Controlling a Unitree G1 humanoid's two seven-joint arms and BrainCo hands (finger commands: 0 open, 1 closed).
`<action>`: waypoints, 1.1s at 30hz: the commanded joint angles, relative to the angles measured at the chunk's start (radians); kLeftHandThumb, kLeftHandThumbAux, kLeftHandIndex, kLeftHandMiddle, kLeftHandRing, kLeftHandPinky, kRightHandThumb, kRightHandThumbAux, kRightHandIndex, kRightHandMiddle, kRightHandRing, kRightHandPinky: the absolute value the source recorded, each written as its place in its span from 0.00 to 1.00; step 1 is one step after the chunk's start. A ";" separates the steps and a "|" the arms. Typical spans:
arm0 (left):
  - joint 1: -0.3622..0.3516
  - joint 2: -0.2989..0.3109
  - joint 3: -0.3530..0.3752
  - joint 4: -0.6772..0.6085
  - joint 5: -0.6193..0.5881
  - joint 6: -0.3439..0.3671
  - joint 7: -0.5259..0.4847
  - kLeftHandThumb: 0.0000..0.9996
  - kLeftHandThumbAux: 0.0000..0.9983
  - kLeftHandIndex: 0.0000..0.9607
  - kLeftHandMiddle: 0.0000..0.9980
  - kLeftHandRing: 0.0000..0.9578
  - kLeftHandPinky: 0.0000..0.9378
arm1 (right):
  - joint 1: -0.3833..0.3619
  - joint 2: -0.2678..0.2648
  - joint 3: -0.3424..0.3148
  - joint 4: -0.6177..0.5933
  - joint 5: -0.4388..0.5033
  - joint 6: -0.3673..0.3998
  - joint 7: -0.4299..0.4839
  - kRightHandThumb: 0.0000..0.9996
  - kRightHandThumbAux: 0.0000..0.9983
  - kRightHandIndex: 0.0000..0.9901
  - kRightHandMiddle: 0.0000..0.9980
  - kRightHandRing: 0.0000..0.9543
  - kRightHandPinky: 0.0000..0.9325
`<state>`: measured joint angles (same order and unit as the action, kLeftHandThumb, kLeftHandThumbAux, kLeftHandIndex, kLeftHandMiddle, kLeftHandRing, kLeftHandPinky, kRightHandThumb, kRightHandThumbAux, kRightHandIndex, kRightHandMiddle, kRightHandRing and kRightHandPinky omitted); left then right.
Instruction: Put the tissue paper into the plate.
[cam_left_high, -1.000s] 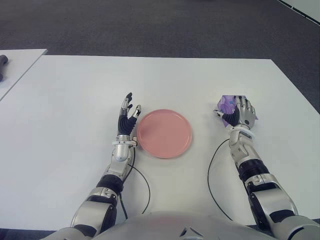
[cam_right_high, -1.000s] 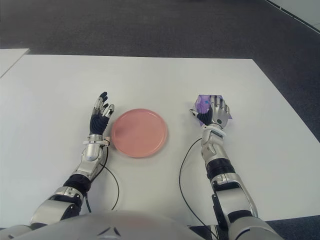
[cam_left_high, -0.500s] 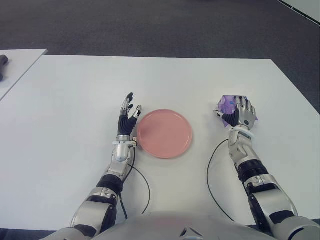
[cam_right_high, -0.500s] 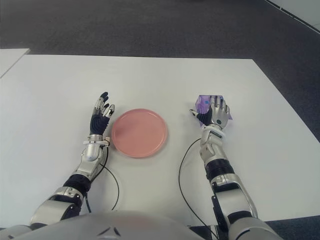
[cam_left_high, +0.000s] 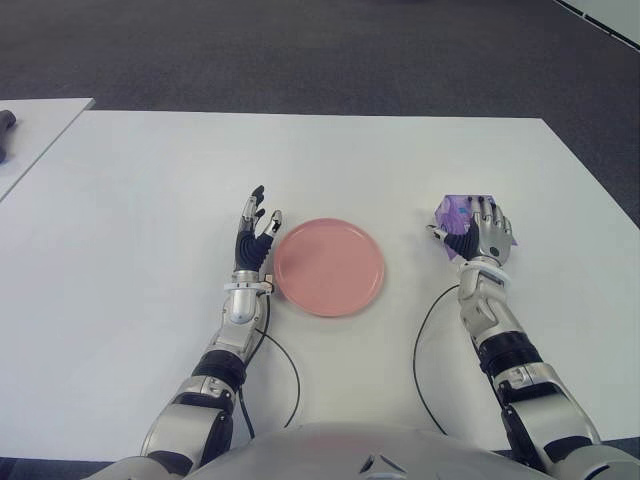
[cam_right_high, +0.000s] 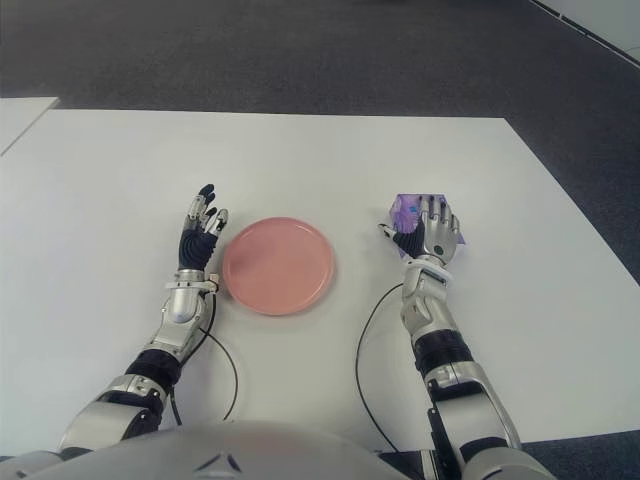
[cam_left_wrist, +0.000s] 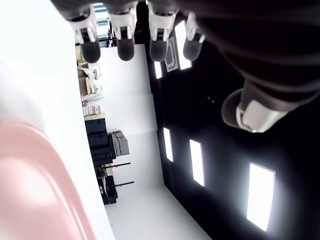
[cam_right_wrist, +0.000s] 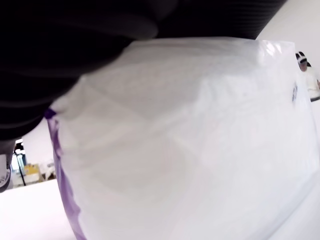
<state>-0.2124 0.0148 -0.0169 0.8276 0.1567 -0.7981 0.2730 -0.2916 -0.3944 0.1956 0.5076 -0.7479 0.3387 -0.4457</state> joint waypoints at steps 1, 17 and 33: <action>0.105 0.007 -0.001 0.051 0.004 0.016 -0.014 0.00 0.48 0.00 0.00 0.00 0.00 | 0.050 0.009 0.028 0.011 0.008 0.031 0.055 0.10 0.38 0.00 0.00 0.00 0.00; 0.107 0.012 -0.003 0.049 0.008 0.018 -0.013 0.00 0.48 0.00 0.00 0.00 0.00 | 0.034 0.010 0.103 0.062 -0.009 -0.014 0.066 0.10 0.38 0.00 0.00 0.00 0.00; 0.100 0.010 -0.004 0.053 0.008 0.018 -0.010 0.01 0.47 0.00 0.00 0.00 0.00 | -0.014 -0.010 0.164 0.177 -0.010 -0.083 0.077 0.33 0.34 0.00 0.00 0.00 0.00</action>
<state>-0.2065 0.0181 -0.0182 0.8230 0.1554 -0.7928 0.2727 -0.3572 -0.4351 0.3214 0.6246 -0.7710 0.2661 -0.4313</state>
